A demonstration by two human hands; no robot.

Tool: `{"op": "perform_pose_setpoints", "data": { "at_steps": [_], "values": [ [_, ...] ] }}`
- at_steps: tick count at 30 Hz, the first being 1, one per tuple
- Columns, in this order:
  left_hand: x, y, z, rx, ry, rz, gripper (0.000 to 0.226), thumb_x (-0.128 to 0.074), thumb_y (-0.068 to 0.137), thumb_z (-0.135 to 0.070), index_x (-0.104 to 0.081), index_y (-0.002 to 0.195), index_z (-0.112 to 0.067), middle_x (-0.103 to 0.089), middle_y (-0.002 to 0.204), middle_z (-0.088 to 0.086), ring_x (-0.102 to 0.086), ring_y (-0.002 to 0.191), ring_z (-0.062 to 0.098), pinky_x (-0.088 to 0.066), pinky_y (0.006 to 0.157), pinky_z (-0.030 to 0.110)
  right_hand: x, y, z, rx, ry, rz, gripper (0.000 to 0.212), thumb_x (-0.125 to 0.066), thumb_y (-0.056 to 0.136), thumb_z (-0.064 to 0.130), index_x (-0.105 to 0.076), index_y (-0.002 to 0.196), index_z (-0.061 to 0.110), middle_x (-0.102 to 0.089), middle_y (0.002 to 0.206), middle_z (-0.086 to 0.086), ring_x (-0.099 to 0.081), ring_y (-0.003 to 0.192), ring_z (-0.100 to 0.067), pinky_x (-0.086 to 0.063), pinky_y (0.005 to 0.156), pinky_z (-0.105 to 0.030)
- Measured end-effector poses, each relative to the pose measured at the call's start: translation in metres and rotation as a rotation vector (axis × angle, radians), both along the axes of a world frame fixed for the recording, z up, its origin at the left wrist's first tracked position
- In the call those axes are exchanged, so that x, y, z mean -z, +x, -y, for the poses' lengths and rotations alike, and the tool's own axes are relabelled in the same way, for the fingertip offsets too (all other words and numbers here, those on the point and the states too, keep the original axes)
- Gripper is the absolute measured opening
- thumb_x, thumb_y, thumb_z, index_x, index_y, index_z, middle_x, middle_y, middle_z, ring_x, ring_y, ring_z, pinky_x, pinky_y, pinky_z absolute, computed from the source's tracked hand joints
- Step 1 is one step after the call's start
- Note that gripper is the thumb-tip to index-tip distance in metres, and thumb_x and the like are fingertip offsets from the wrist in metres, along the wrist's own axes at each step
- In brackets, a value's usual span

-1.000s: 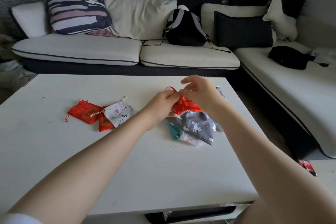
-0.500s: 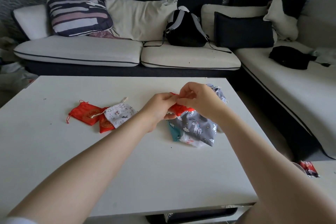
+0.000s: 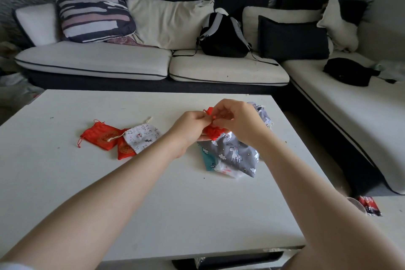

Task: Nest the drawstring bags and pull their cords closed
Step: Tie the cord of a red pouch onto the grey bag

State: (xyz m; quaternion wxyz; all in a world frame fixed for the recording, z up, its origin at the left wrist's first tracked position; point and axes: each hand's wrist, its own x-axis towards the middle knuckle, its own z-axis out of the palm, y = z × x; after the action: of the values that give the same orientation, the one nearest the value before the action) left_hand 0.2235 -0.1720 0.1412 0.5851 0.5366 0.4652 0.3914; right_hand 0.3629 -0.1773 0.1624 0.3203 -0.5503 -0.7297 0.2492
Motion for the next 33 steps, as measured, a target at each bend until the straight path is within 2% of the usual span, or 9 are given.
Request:
{"op": "perform_pose_setpoints", "data": {
  "at_steps": [3,7,11,15,19,21,24,28,33],
  "values": [
    [0.000,-0.001,0.000,-0.007,0.045,-0.028,0.023,-0.050,0.094,-0.015,-0.063,0.078,-0.006,-0.069,0.078,0.013,-0.068,0.072,0.021,-0.059,0.073,0.027,0.002,-0.003,0.001,-0.014,0.015,0.062,0.023,-0.067,0.079,0.001,-0.062,0.100,0.008,-0.061,0.078,0.005,-0.059,0.060,-0.009,-0.045,0.055,-0.009],
    [0.000,-0.003,0.001,0.001,0.064,-0.019,0.025,-0.051,0.094,-0.014,-0.063,0.074,-0.007,-0.069,0.061,0.005,-0.068,0.062,0.017,-0.059,0.070,0.024,0.004,-0.005,0.002,-0.017,0.059,0.094,0.022,-0.064,0.079,-0.002,-0.062,0.099,0.006,-0.064,0.076,0.000,-0.057,0.057,-0.005,-0.043,0.056,-0.006],
    [0.001,0.000,0.001,-0.022,0.069,-0.088,0.026,-0.047,0.095,-0.011,-0.062,0.074,-0.008,-0.068,0.068,0.006,-0.067,0.063,0.013,-0.058,0.073,0.024,0.008,-0.004,-0.001,0.044,0.096,0.107,0.018,-0.065,0.080,0.004,-0.068,0.097,0.011,-0.070,0.081,-0.003,-0.063,0.070,-0.015,-0.049,0.064,-0.022],
    [0.002,0.002,0.001,-0.044,0.116,-0.233,0.028,-0.047,0.094,-0.009,-0.060,0.070,-0.013,-0.066,0.075,0.008,-0.067,0.077,0.024,-0.056,0.082,0.033,0.013,-0.001,-0.001,0.042,0.162,0.153,0.019,-0.063,0.081,0.007,-0.073,0.096,0.012,-0.073,0.081,-0.006,-0.066,0.079,-0.022,-0.051,0.074,-0.031],
    [0.001,0.004,0.002,-0.041,0.152,-0.315,0.033,-0.043,0.094,-0.008,-0.057,0.066,-0.017,-0.063,0.069,0.002,-0.065,0.066,0.018,-0.057,0.071,0.024,0.016,-0.001,-0.001,0.008,0.213,0.372,0.019,-0.054,0.085,0.011,-0.072,0.090,0.013,-0.071,0.079,-0.008,-0.063,0.077,-0.027,-0.051,0.070,-0.039],
    [0.001,0.004,0.002,-0.038,0.173,-0.359,0.032,-0.043,0.094,-0.009,-0.057,0.067,-0.016,-0.064,0.072,0.005,-0.065,0.065,0.017,-0.057,0.068,0.022,0.017,-0.002,0.000,0.009,0.237,0.468,0.021,-0.051,0.087,0.011,-0.069,0.098,0.010,-0.070,0.086,-0.011,-0.062,0.083,-0.030,-0.050,0.073,-0.041],
    [-0.001,0.003,0.001,-0.049,0.181,-0.386,0.029,-0.045,0.094,-0.013,-0.058,0.069,-0.016,-0.065,0.072,0.003,-0.066,0.066,0.016,-0.056,0.064,0.017,0.018,-0.003,0.004,0.048,0.274,0.358,0.033,-0.054,0.087,0.010,-0.060,0.119,0.014,-0.072,0.093,-0.012,-0.064,0.087,-0.030,-0.051,0.075,-0.039],
    [-0.002,0.003,0.000,-0.046,0.178,-0.355,0.025,-0.046,0.092,-0.010,-0.063,0.073,-0.012,-0.068,0.080,0.011,-0.068,0.073,0.023,-0.058,0.079,0.034,0.018,-0.002,0.004,0.013,0.376,0.434,0.024,-0.051,0.086,0.012,-0.071,0.099,0.013,-0.069,0.082,-0.010,-0.062,0.076,-0.032,-0.050,0.065,-0.040],
    [0.001,0.002,0.000,-0.047,0.229,-0.349,0.023,-0.045,0.083,-0.011,-0.064,0.070,-0.007,-0.071,0.080,0.015,-0.070,0.080,0.028,-0.056,0.085,0.044,0.021,-0.003,0.001,0.033,0.417,0.613,0.017,-0.054,0.082,0.007,-0.068,0.092,0.009,-0.062,0.082,-0.011,-0.060,0.070,-0.035,-0.045,0.054,-0.036]
  ]
}}
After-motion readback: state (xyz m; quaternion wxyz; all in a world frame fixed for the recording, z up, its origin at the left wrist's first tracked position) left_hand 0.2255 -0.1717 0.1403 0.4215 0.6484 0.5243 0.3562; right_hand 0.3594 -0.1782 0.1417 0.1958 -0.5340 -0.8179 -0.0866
